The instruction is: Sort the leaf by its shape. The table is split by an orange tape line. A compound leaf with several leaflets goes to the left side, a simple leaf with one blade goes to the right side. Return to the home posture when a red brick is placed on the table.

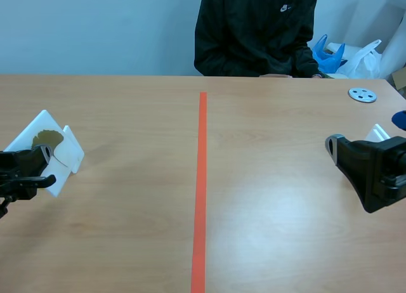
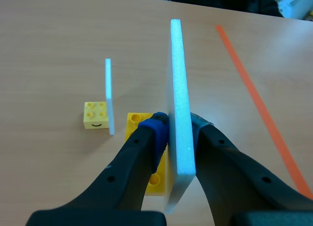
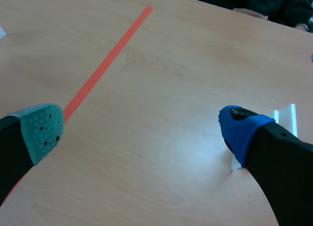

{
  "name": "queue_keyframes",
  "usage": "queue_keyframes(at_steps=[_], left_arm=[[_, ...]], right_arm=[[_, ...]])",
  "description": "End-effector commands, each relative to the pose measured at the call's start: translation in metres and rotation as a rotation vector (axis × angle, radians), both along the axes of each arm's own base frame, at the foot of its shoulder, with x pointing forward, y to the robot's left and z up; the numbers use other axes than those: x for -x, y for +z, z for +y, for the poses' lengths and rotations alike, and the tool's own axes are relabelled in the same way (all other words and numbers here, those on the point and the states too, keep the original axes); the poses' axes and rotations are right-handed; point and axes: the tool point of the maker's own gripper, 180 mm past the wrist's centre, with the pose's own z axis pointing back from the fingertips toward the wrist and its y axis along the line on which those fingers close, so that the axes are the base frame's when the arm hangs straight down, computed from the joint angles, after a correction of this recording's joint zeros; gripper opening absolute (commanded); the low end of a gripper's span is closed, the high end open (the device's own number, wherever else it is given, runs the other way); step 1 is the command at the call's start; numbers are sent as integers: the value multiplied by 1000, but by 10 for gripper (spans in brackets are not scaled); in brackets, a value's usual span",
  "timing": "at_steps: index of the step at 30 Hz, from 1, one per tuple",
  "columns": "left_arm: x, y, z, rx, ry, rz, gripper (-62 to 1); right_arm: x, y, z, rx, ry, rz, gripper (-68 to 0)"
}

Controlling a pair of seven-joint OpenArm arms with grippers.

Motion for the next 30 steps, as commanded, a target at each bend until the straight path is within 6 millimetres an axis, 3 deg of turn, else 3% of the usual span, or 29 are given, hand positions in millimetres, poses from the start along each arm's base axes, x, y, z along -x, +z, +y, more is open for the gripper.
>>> queue_keyframes(at_steps=[1,18,30], left_arm=[[-3,5,2,-7,21,-41,-554],[-5,-40,36,-71,167,-38,-554],[-9,-57,47,-89,193,-27,-554]], right_arm=[[-3,7,-2,-6,-4,-27,4],[-3,7,-2,-7,-4,-31,4],[-3,8,-2,-8,-4,-34,4]])
